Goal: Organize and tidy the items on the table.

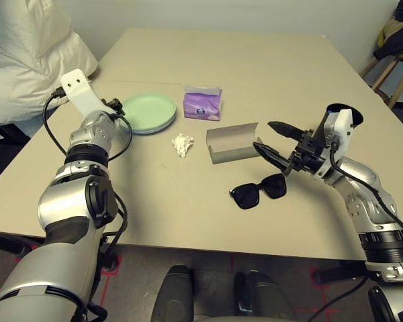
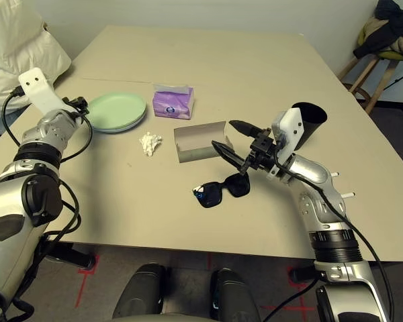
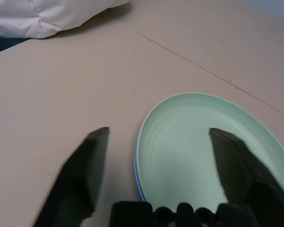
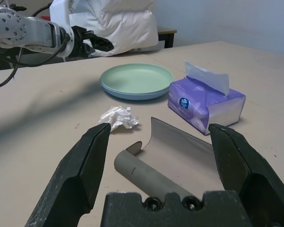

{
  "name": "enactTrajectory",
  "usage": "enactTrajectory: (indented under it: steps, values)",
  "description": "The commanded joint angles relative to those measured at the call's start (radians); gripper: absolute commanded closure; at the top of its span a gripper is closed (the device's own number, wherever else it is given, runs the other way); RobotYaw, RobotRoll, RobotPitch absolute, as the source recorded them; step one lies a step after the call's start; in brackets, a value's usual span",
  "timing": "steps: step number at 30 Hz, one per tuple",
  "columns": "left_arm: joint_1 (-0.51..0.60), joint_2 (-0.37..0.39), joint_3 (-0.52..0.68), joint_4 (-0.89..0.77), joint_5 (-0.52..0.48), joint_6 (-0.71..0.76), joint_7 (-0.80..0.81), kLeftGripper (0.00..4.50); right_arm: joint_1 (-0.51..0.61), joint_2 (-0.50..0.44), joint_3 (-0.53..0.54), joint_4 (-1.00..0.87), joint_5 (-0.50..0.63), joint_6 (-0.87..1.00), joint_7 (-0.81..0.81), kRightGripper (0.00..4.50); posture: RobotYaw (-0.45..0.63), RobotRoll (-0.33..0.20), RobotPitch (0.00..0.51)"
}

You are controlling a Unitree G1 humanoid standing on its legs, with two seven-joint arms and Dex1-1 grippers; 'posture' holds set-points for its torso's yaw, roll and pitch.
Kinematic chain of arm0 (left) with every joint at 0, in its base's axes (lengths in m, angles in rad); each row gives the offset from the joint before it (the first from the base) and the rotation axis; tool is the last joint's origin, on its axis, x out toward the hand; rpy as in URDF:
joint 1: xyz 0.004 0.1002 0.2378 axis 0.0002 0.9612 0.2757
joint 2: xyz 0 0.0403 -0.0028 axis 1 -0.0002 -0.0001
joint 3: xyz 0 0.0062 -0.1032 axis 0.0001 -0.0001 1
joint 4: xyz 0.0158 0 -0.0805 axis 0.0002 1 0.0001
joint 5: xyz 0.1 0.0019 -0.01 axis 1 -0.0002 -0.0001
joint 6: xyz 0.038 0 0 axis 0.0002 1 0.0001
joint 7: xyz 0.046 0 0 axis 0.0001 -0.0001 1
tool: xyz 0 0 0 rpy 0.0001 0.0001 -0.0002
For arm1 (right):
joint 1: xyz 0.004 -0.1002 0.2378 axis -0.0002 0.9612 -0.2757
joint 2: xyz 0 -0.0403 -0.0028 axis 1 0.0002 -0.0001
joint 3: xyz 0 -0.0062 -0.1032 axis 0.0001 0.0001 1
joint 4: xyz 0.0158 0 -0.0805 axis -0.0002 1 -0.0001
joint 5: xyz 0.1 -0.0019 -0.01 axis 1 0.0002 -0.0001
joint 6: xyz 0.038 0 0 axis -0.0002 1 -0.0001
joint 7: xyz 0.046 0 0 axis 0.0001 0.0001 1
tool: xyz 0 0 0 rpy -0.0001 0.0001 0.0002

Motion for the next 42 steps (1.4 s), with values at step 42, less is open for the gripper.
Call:
enactTrajectory:
  steps: [42]
  values:
    - [0.352,0.038,-0.472,-0.465,0.149,0.057,-0.976,0.02,0.021,-0.017,-0.011,-0.072,-0.015,0.133,-0.094,0.00,0.17,0.000,0.084]
